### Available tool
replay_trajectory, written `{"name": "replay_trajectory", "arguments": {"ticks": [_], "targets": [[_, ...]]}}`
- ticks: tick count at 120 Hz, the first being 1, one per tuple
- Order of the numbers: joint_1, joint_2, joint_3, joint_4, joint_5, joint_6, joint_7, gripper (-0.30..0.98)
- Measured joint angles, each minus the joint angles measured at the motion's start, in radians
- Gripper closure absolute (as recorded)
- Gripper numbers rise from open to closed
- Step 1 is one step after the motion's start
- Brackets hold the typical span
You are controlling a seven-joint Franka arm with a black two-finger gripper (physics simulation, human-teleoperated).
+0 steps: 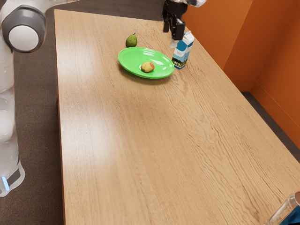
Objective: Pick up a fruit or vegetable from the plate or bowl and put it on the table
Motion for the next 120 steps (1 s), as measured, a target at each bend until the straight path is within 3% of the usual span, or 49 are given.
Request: {"name": "replay_trajectory", "arguments": {"ticks": [28, 48, 60, 70, 81, 92, 98, 106, 120], "targets": [[-0.167, 0.041, -0.004, -0.055, -0.017, -0.007, 0.004, 0.00], [-0.105, 0.060, 0.001, -0.100, -0.032, -0.016, -0.001, 0.00], [-0.044, -0.085, 0.002, -0.386, -0.049, 0.025, 0.001, 0.00], [0.076, -0.253, 0.001, -0.648, -0.066, 0.107, 0.005, 0.00], [0.223, -0.291, -0.021, -0.736, -0.092, 0.179, 0.023, 0.00], [0.606, -0.184, -0.285, -0.683, -0.140, 0.224, 0.068, 0.00], [0.738, -0.115, -0.384, -0.624, -0.152, 0.242, 0.093, 0.00], [0.818, -0.050, -0.439, -0.551, -0.150, 0.260, 0.123, 0.00], [0.870, 0.018, -0.454, -0.482, -0.141, 0.279, 0.170, 0.00]]}}
